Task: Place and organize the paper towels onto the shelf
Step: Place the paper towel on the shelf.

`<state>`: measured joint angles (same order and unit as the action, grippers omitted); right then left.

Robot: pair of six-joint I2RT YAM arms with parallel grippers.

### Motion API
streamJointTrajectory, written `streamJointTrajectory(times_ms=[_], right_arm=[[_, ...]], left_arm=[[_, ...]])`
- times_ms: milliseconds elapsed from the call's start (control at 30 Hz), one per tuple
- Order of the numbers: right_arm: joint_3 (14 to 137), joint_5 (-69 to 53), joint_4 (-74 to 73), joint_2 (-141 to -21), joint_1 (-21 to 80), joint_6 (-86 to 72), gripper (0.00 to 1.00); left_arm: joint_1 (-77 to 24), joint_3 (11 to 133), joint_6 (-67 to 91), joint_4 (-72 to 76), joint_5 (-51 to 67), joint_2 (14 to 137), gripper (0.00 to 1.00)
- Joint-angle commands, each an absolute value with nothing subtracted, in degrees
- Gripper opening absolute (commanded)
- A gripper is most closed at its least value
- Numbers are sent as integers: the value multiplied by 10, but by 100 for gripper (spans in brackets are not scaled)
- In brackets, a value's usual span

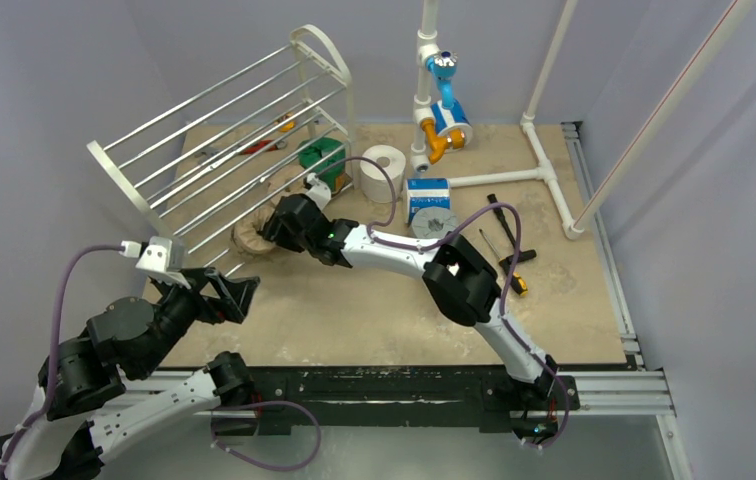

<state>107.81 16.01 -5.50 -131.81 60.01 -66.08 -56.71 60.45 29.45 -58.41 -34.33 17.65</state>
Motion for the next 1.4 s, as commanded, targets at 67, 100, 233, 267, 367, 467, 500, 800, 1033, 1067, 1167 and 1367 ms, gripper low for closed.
streamJointTrajectory(times_ms=[67, 100, 233, 267, 367, 467, 500, 800, 1033, 1067, 1167, 1367], right_arm=[[1099, 180, -23, -1302, 603, -690, 51], [1098, 180, -23, -1301, 603, -689, 52], [1092, 180, -23, -1294, 603, -687, 57], [1090, 180, -23, -1292, 603, -687, 58], [1085, 179, -25, -1285, 603, -685, 60], [1071, 176, -22, -1274, 603, -680, 63], [1062, 173, -17, -1270, 603, -677, 64], [1022, 154, 11, -1232, 602, -645, 74], [1015, 137, 18, -1224, 603, -629, 76], [1016, 133, 19, -1225, 603, -627, 76], [1011, 127, 24, -1221, 603, -614, 76], [984, 108, 46, -1198, 604, -584, 77]], left_arm=[[-569, 610, 303, -583, -345, 169, 100], [-569, 609, 303, -582, -345, 169, 100], [-569, 608, 303, -579, -344, 173, 100], [-569, 608, 303, -579, -344, 173, 100], [-569, 607, 303, -577, -343, 176, 100], [-569, 607, 303, -574, -341, 178, 100], [-569, 607, 303, -574, -341, 178, 100], [-569, 606, 304, -564, -334, 185, 100], [-569, 605, 305, -558, -332, 193, 100], [-569, 605, 306, -558, -332, 194, 100], [-569, 605, 307, -557, -331, 196, 100], [-569, 605, 307, -556, -333, 199, 100]])
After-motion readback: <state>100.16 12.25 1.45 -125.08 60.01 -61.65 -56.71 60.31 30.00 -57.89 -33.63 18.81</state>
